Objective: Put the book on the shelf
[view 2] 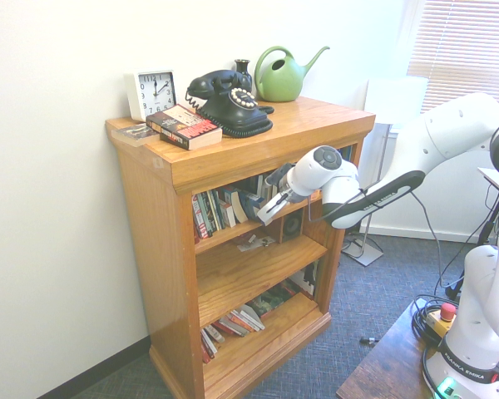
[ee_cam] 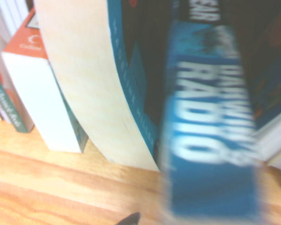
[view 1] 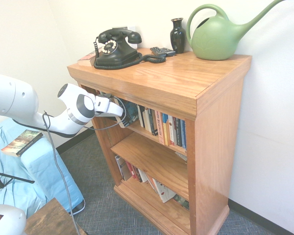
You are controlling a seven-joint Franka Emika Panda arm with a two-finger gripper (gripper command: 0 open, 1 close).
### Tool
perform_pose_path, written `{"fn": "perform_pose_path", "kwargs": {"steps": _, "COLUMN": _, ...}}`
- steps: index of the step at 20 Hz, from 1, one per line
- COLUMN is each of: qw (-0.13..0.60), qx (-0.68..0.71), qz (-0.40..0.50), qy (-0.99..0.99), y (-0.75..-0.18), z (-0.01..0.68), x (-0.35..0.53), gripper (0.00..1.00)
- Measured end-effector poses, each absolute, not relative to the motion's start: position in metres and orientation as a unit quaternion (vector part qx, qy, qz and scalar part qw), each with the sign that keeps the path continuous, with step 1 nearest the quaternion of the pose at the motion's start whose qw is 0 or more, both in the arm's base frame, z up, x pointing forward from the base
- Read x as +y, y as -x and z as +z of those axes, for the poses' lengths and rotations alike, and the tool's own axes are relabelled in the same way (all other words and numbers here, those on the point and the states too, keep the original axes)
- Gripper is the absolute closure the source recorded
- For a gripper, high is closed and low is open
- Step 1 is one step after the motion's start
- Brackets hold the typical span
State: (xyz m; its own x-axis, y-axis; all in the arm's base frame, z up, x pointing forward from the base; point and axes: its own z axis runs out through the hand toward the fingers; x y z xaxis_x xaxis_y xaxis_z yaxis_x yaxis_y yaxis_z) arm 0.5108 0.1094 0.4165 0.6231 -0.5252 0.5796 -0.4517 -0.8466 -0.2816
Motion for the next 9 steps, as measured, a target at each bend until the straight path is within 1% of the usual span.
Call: {"fn": "perform_pose_path", "kwargs": {"steps": 9, "qw": 0.03, "qx": 0.292, "qz": -0.285, "qy": 0.912, "y": -0.403, "z": 0.407, "x": 0.076, "gripper": 0.0}}
